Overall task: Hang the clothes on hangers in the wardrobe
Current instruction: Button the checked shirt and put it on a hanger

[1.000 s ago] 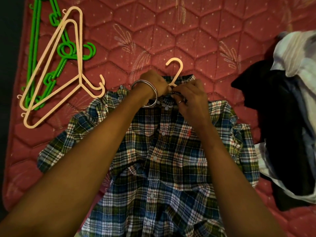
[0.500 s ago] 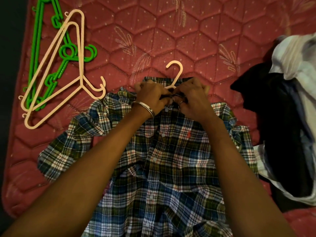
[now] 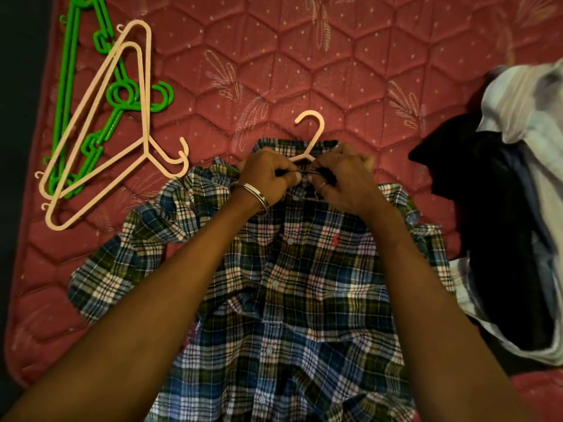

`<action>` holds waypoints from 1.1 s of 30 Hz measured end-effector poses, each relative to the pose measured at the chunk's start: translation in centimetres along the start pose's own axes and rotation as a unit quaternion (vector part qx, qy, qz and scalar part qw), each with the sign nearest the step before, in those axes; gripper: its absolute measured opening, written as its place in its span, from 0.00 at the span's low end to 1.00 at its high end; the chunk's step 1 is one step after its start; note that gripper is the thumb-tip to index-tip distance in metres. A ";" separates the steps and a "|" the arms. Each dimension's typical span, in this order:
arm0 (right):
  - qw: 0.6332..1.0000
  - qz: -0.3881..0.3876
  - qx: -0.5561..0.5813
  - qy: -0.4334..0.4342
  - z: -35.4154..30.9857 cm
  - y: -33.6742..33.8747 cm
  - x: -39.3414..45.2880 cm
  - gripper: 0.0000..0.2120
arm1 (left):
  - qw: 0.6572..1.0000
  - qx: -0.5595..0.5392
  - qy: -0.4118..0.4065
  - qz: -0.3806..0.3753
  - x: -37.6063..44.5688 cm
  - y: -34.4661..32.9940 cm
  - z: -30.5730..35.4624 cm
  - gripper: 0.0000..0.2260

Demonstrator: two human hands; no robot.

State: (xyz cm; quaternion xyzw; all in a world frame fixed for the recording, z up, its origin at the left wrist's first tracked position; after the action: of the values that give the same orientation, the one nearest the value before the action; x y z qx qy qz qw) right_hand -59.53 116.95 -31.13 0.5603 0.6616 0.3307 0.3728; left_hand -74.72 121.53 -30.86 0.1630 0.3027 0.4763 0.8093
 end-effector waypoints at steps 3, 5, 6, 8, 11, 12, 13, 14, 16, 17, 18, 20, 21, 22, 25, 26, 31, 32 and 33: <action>1.000 0.020 -0.007 -0.008 -0.4 0.0 0.0 0.13 | 1.000 -0.006 -0.006 -0.007 0.3 0.0 -0.1 0.06; 0.999 0.035 -0.011 -0.016 -0.6 -0.2 0.1 0.12 | 1.000 -0.007 -0.013 -0.005 0.5 0.0 -0.2 0.06; 0.999 0.044 -0.006 -0.022 -0.5 -0.3 0.2 0.12 | 1.000 -0.016 -0.013 0.003 0.6 0.1 -0.2 0.07; 0.997 0.066 0.018 -0.041 0.2 -0.2 0.3 0.14 | 0.999 -0.039 0.002 0.014 0.6 0.0 -0.2 0.07; 0.989 0.108 0.078 -0.071 0.7 -0.2 -0.1 0.16 | 0.993 -0.099 0.060 0.021 0.4 -0.6 -0.6 0.04; 0.985 0.113 0.101 -0.077 0.4 -0.3 -0.4 0.15 | 0.990 -0.118 0.076 0.022 0.5 -0.6 -0.5 0.03; 0.982 0.113 0.125 -0.081 0.0 -0.5 -0.8 0.15 | 0.987 -0.129 0.089 0.020 0.7 -0.6 -0.4 0.02; 0.979 0.113 0.148 -0.087 -0.2 -0.8 -1.1 0.16 | 0.986 -0.132 0.100 0.012 0.9 -0.6 -0.2 0.02; 0.969 0.122 0.192 -0.100 -0.3 -1.3 -1.7 0.17 | 0.984 -0.137 0.113 -0.019 1.1 -0.5 0.1 0.02; 0.964 0.129 0.208 -0.107 -0.3 -1.4 -1.7 0.17 | 0.983 -0.141 0.116 -0.033 1.1 -0.4 0.2 0.03; 0.961 0.132 0.217 -0.113 -0.2 -1.3 -1.7 0.16 | 0.981 -0.146 0.120 -0.042 1.1 -0.3 0.2 0.05; 0.957 0.123 0.230 -0.124 -0.2 -1.6 -1.4 0.16 | 0.978 -0.156 0.134 -0.042 1.0 -0.2 0.1 0.07; 0.955 0.113 0.240 -0.131 -0.2 -1.7 -1.3 0.17 | 0.976 -0.160 0.142 -0.036 1.0 -0.2 0.0 0.07; 0.951 0.105 0.253 -0.143 -0.1 -2.0 -1.2 0.17 | 0.976 -0.159 0.148 -0.031 1.0 -0.2 -0.1 0.07; 0.947 0.087 0.261 -0.169 0.2 -2.4 -1.0 0.18 | 0.979 -0.127 0.156 -0.029 1.1 -0.7 0.1 0.02; 0.949 0.084 0.252 -0.168 0.3 -2.4 -1.0 0.19 | 0.981 -0.115 0.156 -0.034 1.1 -0.8 0.2 0.02; 0.956 0.064 0.249 -0.139 0.4 -1.9 -0.9 0.21 | 0.984 -0.096 0.137 -0.061 1.0 -1.0 0.1 0.09; 0.957 0.066 0.248 -0.137 0.4 -1.8 -0.9 0.20 | 0.984 -0.087 0.136 -0.070 1.0 -1.1 0.1 0.10; 0.956 0.068 0.249 -0.141 0.4 -1.7 -0.9 0.19 | 0.985 -0.079 0.134 -0.079 1.0 -1.2 0.1 0.12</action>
State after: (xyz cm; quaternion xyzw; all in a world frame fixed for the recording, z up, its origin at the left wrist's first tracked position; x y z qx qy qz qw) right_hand -60.00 115.83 -32.70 0.7199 0.6240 0.0975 0.2877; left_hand -73.43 121.83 -31.77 0.0088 0.3821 0.4506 0.8068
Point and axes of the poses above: each hand's wrist, its own x-axis towards the middle knuckle, its own y-axis out of the back of the hand, z = x × y, the point moved 4 cm from there along x, towards the middle knuckle, and after that the axes turned 4 degrees about -x, right-handed, at the moved point
